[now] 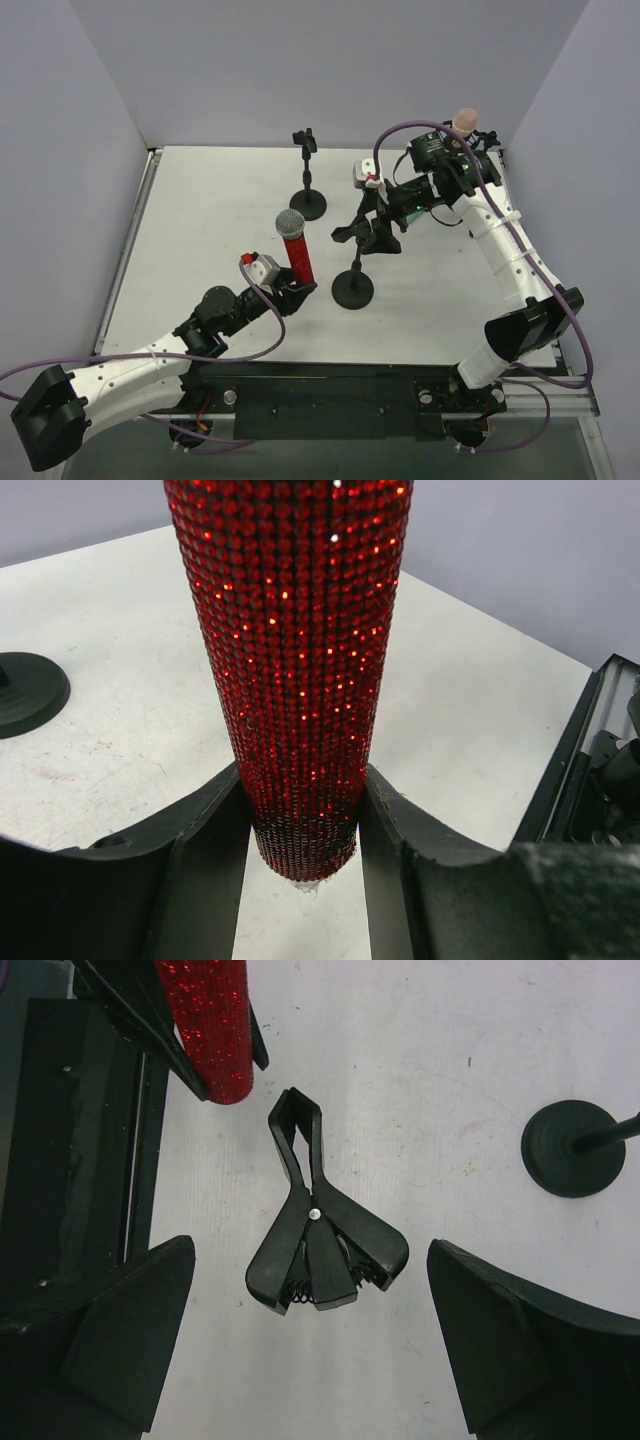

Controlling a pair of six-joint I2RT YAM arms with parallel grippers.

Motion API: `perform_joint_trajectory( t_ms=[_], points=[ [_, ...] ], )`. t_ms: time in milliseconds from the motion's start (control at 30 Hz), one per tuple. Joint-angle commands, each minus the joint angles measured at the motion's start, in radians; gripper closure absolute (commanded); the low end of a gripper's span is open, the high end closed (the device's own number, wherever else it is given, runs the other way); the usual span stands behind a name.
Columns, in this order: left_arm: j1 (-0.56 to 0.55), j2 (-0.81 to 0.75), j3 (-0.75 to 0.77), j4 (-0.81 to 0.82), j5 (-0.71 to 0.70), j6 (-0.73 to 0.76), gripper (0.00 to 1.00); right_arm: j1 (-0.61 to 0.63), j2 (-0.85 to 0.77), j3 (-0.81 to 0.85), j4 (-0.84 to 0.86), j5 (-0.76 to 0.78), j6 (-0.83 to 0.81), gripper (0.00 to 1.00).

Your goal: Attach the microphones to the stand

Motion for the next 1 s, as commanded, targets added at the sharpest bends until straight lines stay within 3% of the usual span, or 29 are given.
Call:
perform_joint_trajectory(
  t_ms=[0, 167, 433, 600, 733, 833, 967],
  points=[
    [0.036, 0.062, 0.046, 0.181, 0.050, 0.002, 1.00, 0.005, 0.002, 0.036, -0.064, -0.062, -0.036, 0.06],
    [0.056, 0.160, 0.072, 0.255, 0.075, 0.001, 1.00, 0.005, 0.004, 0.042, -0.078, -0.071, -0.040, 0.12],
    [0.062, 0.250, 0.109, 0.312, 0.087, 0.008, 1.00, 0.007, 0.021, 0.071, -0.111, -0.096, -0.056, 0.09],
    [0.063, 0.277, 0.126, 0.325, 0.095, 0.004, 1.00, 0.010, 0.033, 0.087, -0.147, -0.097, -0.085, 0.16],
    [0.063, 0.296, 0.133, 0.330, 0.101, 0.004, 1.00, 0.010, 0.045, 0.102, -0.180, -0.097, -0.112, 0.34],
    [0.063, 0.305, 0.135, 0.333, 0.106, 0.004, 1.00, 0.010, 0.052, 0.108, -0.202, -0.094, -0.125, 0.63],
    [0.063, 0.320, 0.143, 0.345, 0.107, 0.004, 1.00, 0.010, 0.055, 0.107, -0.210, -0.088, -0.129, 0.80]
  ],
)
